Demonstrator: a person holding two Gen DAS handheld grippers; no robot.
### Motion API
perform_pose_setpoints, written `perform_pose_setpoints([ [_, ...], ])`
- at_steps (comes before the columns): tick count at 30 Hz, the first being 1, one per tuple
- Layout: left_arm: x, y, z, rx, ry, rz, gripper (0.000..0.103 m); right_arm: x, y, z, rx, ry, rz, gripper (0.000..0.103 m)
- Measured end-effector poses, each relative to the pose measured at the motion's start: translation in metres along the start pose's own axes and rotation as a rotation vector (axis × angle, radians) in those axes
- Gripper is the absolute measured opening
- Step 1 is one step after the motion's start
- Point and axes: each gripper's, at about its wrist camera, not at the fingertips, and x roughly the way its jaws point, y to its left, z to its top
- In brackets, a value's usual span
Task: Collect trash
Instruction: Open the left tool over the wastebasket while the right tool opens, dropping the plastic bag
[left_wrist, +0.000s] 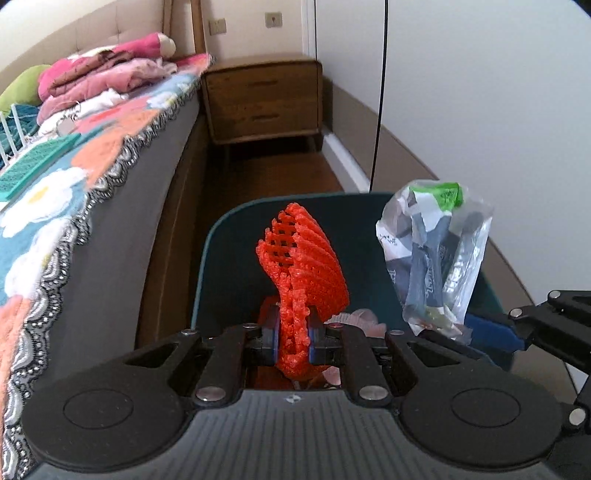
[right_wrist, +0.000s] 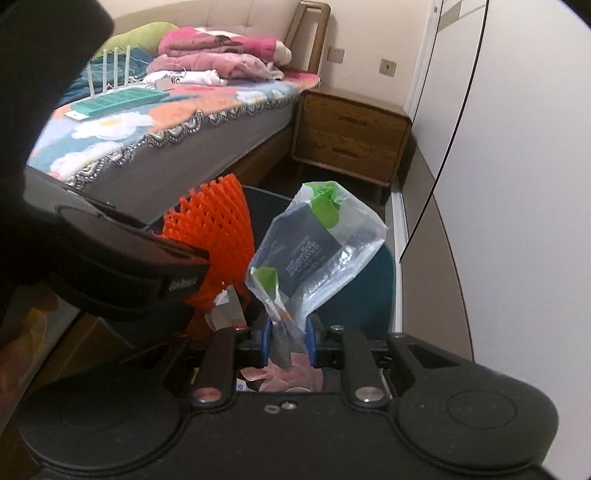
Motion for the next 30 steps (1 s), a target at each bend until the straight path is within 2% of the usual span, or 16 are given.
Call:
perform_pose_setpoints([
  [7, 0.028, 0.003, 0.004, -0.013, 0.097, -0.009, 0.013, 0.021, 0.006, -0.002, -0.052, 0.056, -0.017, 0.022],
  [17, 0.045, 0.009, 0.007, -0.039, 0.150, -0.015, 0.013, 0.023, 0.007, -0.005, -0.045, 0.060, -0.002, 0.043],
  [21, 0.044, 0.008, 0.005, -0.045, 0.149, -0.025, 0.020, 0.019, 0.003, -0.004, -0.026, 0.047, -0.003, 0.051],
  [23, 0.042, 0.008, 0.004, -0.051, 0.142, -0.024, 0.030, 0.014, 0.002, -0.005, -0.022, 0.036, -0.001, 0.054],
  [30, 0.024, 0.008, 0.003, -0.063, 0.096, -0.051, 0.031, -0.004, -0.006, -0.008, -0.007, 0.002, -0.007, 0.063],
])
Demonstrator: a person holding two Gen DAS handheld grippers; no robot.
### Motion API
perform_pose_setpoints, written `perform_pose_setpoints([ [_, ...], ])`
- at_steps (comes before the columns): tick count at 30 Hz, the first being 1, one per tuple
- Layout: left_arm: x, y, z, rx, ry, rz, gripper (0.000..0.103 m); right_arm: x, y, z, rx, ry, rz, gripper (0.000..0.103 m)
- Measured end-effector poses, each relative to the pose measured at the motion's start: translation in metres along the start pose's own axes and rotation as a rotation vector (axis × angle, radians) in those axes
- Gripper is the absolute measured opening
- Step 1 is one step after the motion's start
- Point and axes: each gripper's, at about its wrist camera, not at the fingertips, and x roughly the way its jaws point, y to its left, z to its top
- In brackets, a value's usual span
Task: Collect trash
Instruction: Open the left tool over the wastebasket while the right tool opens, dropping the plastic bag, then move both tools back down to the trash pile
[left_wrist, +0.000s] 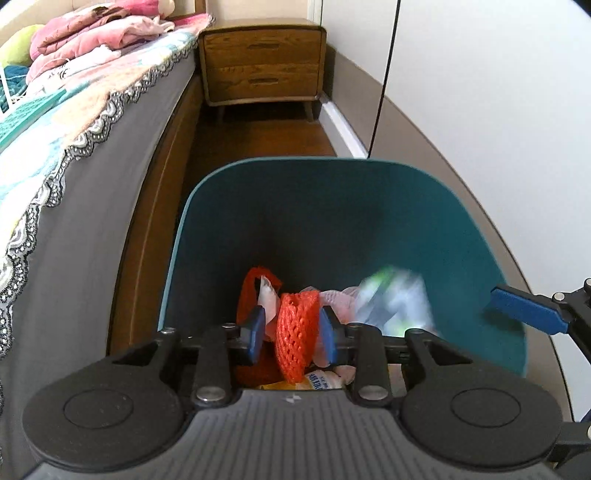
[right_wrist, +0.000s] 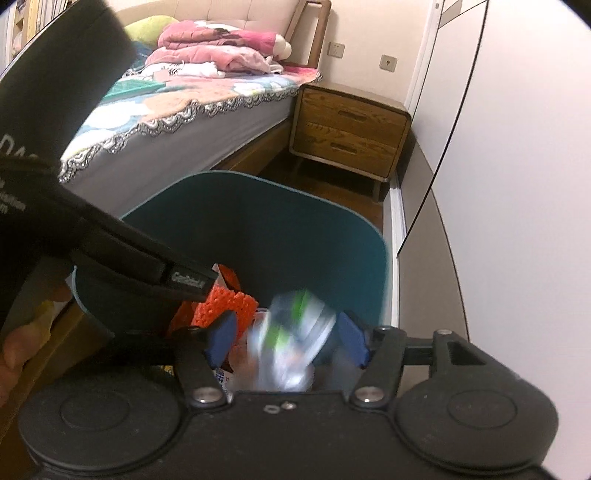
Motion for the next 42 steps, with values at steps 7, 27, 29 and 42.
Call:
perform_pose_setpoints([
  [7, -0.029, -0.002, -0.008, -0.006, -0.091, -0.014, 0.074, -0.025, -0.012, 0.000, 0.033, -0.045, 0.020, 0.072],
  [27, -0.114, -0.011, -0.075, 0.091, -0.237, -0.091, 0.079, -0.098, -0.027, -0.041, 0.095, -0.154, 0.107, 0.097],
  [29, -0.119, -0.012, -0.085, 0.092, -0.250, -0.108, 0.081, -0.106, -0.031, -0.052, 0.115, -0.168, 0.112, 0.101],
  [42, -0.058, -0.038, -0.158, 0.102, -0.123, -0.146, 0.083, -0.081, -0.040, -0.164, 0.217, -0.044, 0.070, 0.103],
])
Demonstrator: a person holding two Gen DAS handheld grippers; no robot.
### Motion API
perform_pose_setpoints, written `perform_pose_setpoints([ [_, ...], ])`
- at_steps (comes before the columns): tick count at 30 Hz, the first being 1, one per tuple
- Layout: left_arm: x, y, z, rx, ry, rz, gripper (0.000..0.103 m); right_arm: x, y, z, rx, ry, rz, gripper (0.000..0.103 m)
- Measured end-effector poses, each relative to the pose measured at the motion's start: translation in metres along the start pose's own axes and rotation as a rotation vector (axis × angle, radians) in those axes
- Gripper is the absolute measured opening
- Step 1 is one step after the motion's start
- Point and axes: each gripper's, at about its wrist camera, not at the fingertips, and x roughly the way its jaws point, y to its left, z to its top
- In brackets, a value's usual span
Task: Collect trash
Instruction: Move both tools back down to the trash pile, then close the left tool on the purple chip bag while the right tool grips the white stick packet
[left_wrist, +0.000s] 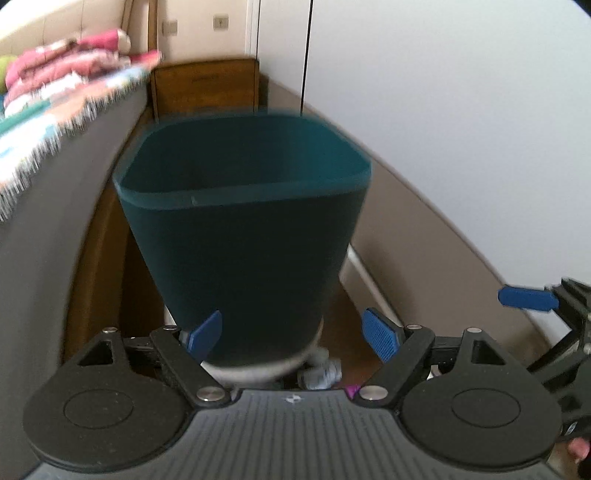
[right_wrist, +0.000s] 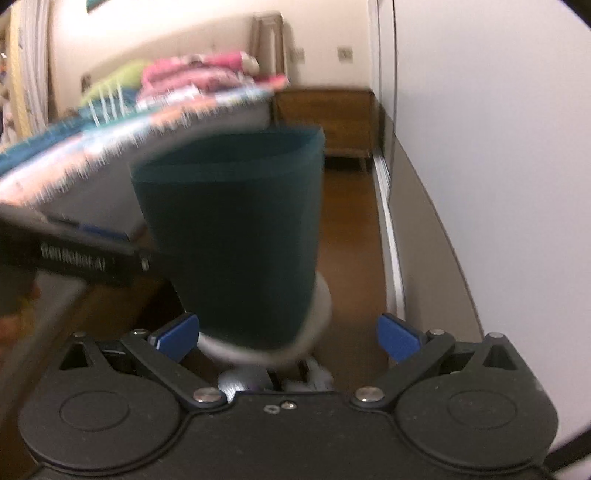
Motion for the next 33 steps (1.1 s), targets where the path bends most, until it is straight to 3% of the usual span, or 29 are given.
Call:
perform_pose_setpoints([
  [12, 0.111, -0.018, -0.095, 0.047, 0.242, 0.063, 0.084, 0.064, -0.022, -0.088, 0.089, 0.203, -0.030, 0.103],
  [18, 0.153, -0.026, -0.139, 0.048, 0.387, 0.016, 0.084, 0.091, -0.033, -0.147, 0.159, 0.314, -0.024, 0.103],
  [23, 0.183, -0.035, -0.166, 0.077, 0.494, -0.034, 0.084, 0.118, -0.026, -0.209, 0.146, 0.468, -0.019, 0.101],
  [29, 0.213, -0.041, -0.187, 0.137, 0.538, -0.005, 0.084, 0.144, -0.016, -0.272, 0.143, 0.620, -0.019, 0.096],
  [33, 0.230, -0.041, -0.198, 0.141, 0.552, -0.008, 0.084, 0.153, -0.009, -0.297, 0.112, 0.670, -0.050, 0.091],
])
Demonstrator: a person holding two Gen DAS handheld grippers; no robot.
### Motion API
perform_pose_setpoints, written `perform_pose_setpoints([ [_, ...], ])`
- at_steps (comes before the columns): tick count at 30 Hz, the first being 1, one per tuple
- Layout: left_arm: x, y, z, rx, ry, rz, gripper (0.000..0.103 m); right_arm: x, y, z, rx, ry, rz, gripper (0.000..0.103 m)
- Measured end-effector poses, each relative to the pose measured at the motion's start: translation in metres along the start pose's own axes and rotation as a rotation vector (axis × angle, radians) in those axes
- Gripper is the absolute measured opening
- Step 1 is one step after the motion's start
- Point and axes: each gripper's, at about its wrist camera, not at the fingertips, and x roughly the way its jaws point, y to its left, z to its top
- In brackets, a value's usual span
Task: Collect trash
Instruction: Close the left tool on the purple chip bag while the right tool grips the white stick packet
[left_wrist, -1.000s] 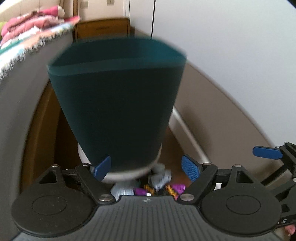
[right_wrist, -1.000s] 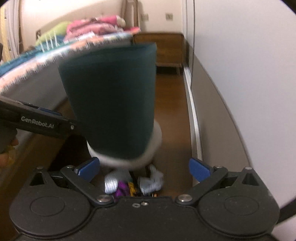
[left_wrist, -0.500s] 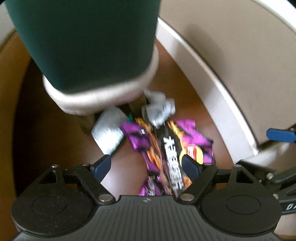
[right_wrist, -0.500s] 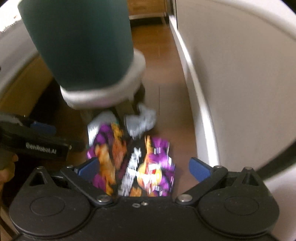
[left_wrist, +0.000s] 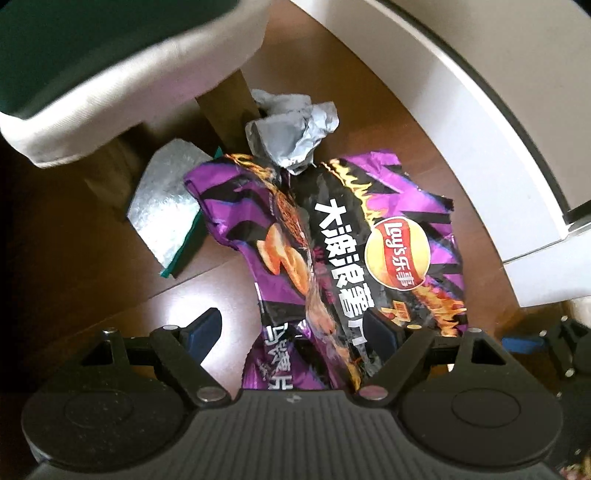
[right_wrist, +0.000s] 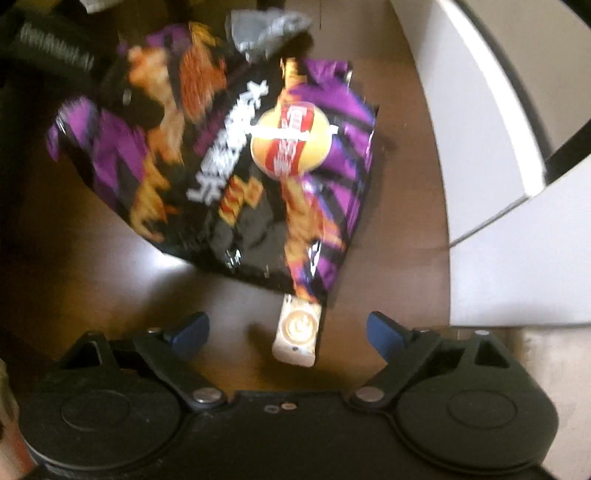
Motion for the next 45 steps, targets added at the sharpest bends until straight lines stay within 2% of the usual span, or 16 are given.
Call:
perform_pose_setpoints([
  [3, 0.012, -0.004, -0.005, 0.016, 0.011, -0.007, 0.084, 0.012, 0.004, -0.006, 0.000, -0.001, -0.027, 0.086],
  [7, 0.027, -0.009, -0.009, 0.030, 0.035, 0.005, 0.083, 0.021, 0.006, -0.009, 0.005, -0.006, -0.064, 0.076],
  [13, 0.035, -0.009, -0.011, 0.020, 0.063, 0.002, 0.083, 0.023, 0.009, -0.009, 0.001, -0.041, -0.090, 0.071],
  [15, 0.038, -0.009, -0.012, 0.014, 0.071, -0.004, 0.075, 0.022, 0.007, -0.009, 0.006, -0.045, -0.091, 0.071],
  [17, 0.042, -0.009, -0.012, 0.007, 0.097, 0.001, 0.059, 0.019, 0.009, -0.007, 0.011, -0.047, -0.092, 0.067],
  [19, 0.043, -0.009, -0.013, 0.000, 0.111, -0.002, 0.055, 0.016, 0.007, -0.005, 0.016, -0.048, -0.092, 0.065],
  [21, 0.043, -0.009, -0.014, -0.003, 0.113, -0.009, 0.046, 0.013, 0.004, -0.005, 0.020, -0.051, -0.093, 0.061],
  [22, 0.042, -0.009, -0.014, -0.005, 0.113, -0.012, 0.034, 0.013, 0.002, -0.004, 0.019, -0.053, -0.093, 0.057],
  [24, 0.041, -0.010, -0.015, -0.006, 0.113, -0.002, 0.032, 0.011, -0.001, -0.005, 0.017, -0.057, -0.092, 0.044],
  [25, 0.040, -0.011, -0.016, -0.003, 0.104, -0.001, 0.030, 0.009, -0.001, -0.006, 0.015, -0.056, -0.091, 0.031],
  [26, 0.037, -0.012, -0.017, 0.000, 0.095, -0.001, 0.027, 0.008, -0.001, -0.007, 0.013, -0.053, -0.091, 0.024],
  [31, 0.026, -0.018, -0.021, 0.026, 0.077, 0.032, 0.016, 0.007, -0.001, -0.014, 0.002, -0.022, -0.119, 0.020],
  [37, 0.002, -0.019, -0.032, 0.072, 0.059, 0.047, 0.015, -0.011, -0.014, -0.034, 0.095, -0.007, -0.114, 0.019],
  [40, -0.014, -0.024, -0.034, 0.108, 0.039, 0.061, 0.015, -0.026, -0.023, -0.038, 0.114, -0.039, -0.125, 0.018],
  [45, -0.053, -0.024, -0.042, 0.184, -0.039, 0.093, 0.015, -0.060, -0.027, -0.039, 0.149, -0.126, -0.131, 0.018],
])
